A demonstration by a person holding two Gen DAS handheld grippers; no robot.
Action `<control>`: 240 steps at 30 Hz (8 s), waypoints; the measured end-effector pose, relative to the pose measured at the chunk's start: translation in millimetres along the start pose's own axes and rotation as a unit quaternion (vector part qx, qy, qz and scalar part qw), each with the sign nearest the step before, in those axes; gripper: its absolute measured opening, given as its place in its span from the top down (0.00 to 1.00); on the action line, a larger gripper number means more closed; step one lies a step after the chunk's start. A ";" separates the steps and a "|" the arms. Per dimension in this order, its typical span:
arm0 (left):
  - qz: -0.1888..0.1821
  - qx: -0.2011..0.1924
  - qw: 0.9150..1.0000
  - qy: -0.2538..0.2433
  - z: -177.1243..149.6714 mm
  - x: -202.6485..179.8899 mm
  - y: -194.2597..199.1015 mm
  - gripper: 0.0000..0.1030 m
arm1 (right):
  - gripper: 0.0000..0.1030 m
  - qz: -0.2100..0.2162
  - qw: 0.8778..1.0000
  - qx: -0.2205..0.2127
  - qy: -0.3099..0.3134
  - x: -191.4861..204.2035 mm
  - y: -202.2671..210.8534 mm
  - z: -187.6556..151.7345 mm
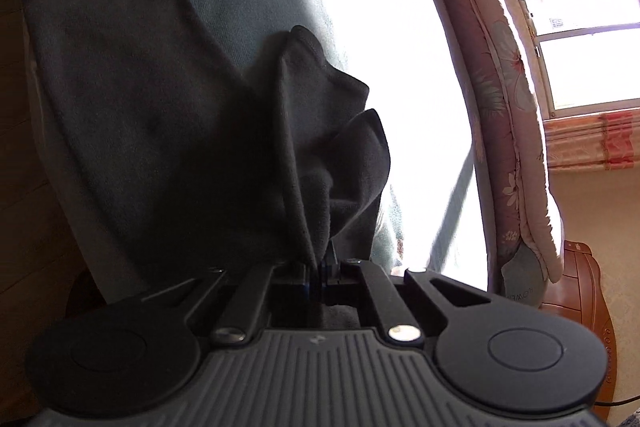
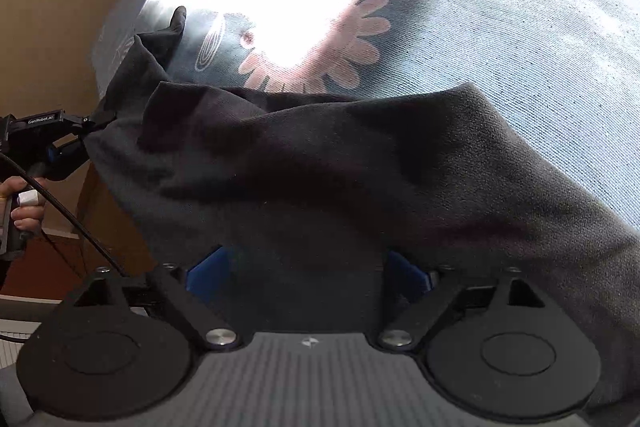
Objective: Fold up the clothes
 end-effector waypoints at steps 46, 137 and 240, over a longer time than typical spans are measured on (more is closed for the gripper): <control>-0.011 0.332 0.743 -0.581 -30.0 -182.4 -139.3 0.91 | 0.04 -0.038 0.998 -0.026 0.039 19.4 6.4 -5.0; -0.110 0.191 0.695 -0.685 -185.5 -132.7 -83.7 0.20 | 0.00 -0.358 0.880 -0.303 -0.076 2.0 22.4 -140.2; -0.120 0.074 0.980 -0.137 70.1 1.9 -106.0 0.97 | 0.00 -0.105 0.876 -0.442 -0.164 23.9 1.0 -135.5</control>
Point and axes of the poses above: each gripper's, at about its wrist camera, not at the fingertips, and y roughly against the way its jaws point, x to its left, z to its top, the point moved 1 cm from there along -y, roughly the way its jaws point, and after that the axes turned 7 degrees about -x, right-handed, at the moved point
